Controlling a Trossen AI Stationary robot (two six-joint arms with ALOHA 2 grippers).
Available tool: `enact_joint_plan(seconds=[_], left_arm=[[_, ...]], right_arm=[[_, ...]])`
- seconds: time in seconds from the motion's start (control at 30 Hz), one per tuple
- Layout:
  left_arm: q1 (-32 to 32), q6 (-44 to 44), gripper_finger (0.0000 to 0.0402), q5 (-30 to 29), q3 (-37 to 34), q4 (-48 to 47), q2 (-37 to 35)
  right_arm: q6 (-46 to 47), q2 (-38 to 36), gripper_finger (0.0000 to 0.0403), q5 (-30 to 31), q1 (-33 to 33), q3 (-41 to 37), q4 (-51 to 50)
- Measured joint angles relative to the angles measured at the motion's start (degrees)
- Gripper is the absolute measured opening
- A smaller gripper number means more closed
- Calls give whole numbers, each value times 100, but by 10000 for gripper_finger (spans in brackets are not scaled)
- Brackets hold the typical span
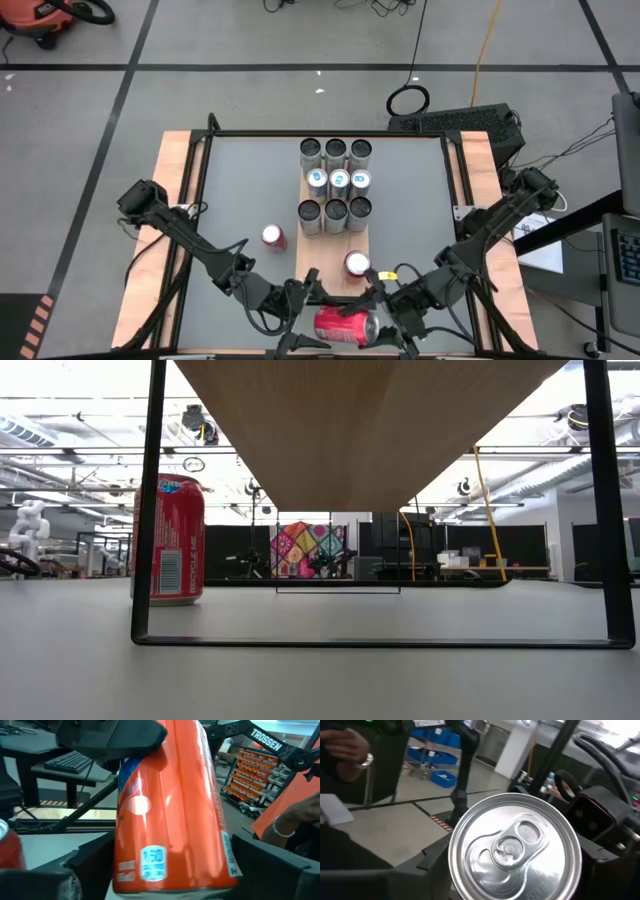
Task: Place canned beverage on shelf
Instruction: Put the right red soda can on the shelf aligned with the other red soda can
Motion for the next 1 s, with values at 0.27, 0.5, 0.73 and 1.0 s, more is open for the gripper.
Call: enact_joint_plan(seconds=[0.27, 0.5, 0.73, 1.0], left_arm=[[-1, 48, 397, -689, 9, -626, -420], [-253, 650, 398, -2241, 22, -1313, -892], [-440, 1343, 398, -3315, 20, -1265, -792], [-495, 1646, 398, -4550, 11, -1416, -656]], right_arm=[[878, -33, 231, 1227, 150, 289, -226], [1764, -38, 236, 1872, 140, 593, -715], [2206, -41, 236, 2292, -255, 654, -687], [2595, -41, 237, 2299, -620, 658, -857]])
